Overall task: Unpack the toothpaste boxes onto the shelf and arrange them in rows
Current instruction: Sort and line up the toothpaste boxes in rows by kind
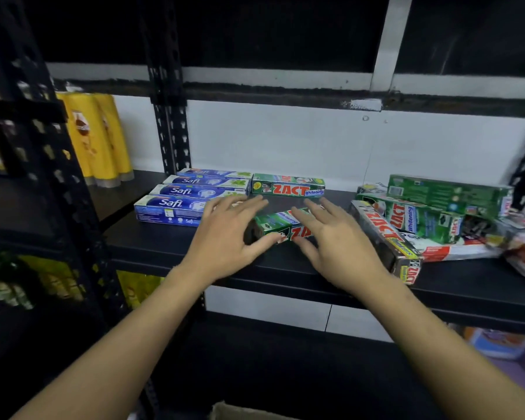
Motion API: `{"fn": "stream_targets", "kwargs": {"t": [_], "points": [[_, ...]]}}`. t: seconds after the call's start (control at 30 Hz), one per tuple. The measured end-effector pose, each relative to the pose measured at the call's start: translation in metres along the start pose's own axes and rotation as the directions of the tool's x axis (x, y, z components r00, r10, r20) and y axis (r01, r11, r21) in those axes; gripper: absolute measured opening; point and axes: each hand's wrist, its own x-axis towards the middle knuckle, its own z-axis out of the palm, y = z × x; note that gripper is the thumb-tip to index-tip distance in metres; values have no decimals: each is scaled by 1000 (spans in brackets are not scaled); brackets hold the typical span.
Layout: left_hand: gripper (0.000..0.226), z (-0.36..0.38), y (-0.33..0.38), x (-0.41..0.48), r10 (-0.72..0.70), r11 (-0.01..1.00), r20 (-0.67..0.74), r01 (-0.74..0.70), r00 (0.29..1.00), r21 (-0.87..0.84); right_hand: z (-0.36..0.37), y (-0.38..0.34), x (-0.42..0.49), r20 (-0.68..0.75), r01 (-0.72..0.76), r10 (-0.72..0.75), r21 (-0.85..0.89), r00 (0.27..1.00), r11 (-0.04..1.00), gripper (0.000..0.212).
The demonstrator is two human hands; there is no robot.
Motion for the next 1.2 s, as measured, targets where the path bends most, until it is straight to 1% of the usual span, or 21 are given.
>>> {"fn": "stream_targets", "kwargs": {"t": [0.07, 0.1, 0.13, 0.2, 0.27, 0.37, 0.53, 0.63, 0.73, 0.83, 0.9, 0.93, 1.03, 1.1, 1.2], "points": [[63, -5, -13, 6, -55, 998, -56, 53, 997, -31, 11, 0, 21, 167, -42, 42, -5, 985, 999, 58], [61, -5, -24, 9, -90, 996, -70, 88, 993, -35, 17, 2, 31, 228, -76, 77, -15, 971, 997, 59], [59, -5, -35, 11, -132, 991, -74, 130, 988, -33, 23, 2, 39, 268, -123, 125, -25, 955, 992, 59], [59, -2, -54, 12, -235, 972, -79, 231, 969, -50, 33, 1, 53, 290, -231, 235, -48, 928, 972, 58], [57, 1, -63, 11, -309, 950, -91, 303, 947, -76, 40, -4, 66, 279, -316, 322, -68, 905, 946, 55], [56, 8, -63, 11, -294, 956, -42, 293, 955, -31, 49, -11, 81, 237, -375, 389, -103, 890, 921, 51], [61, 14, -69, 15, -331, 944, 94, 328, 939, 42, 60, -13, 104, 212, -402, 417, -114, 884, 909, 49], [62, 18, -70, 15, -331, 943, 133, 325, 934, 72, 65, -9, 113, 206, -399, 413, -104, 887, 911, 50], [56, 20, -71, 15, -332, 943, 139, 324, 933, 80, 68, 0, 111, 119, -416, 418, -42, 900, 908, 56], [63, 20, -70, 14, -335, 942, 161, 324, 928, 88, 67, 14, 104, 64, -521, 517, 87, 854, 849, 66], [64, 20, -70, 14, -340, 940, 181, 330, 923, 85, 69, 22, 102, 74, -570, 567, 185, 820, 801, 67], [60, 20, -70, 14, -342, 940, 187, 331, 921, 85, 71, 25, 102, 83, -578, 575, 215, 814, 787, 66], [51, 20, -70, 14, -346, 938, 185, 337, 920, 80, 75, 28, 103, 104, -601, 597, 265, 795, 754, 68], [51, 19, -70, 14, -350, 937, 189, 341, 918, 76, 76, 29, 105, 124, -623, 617, 291, 777, 726, 74], [52, 19, -69, 14, -351, 936, 193, 344, 916, 72, 78, 31, 109, 110, -616, 617, 315, 780, 722, 76]]}}
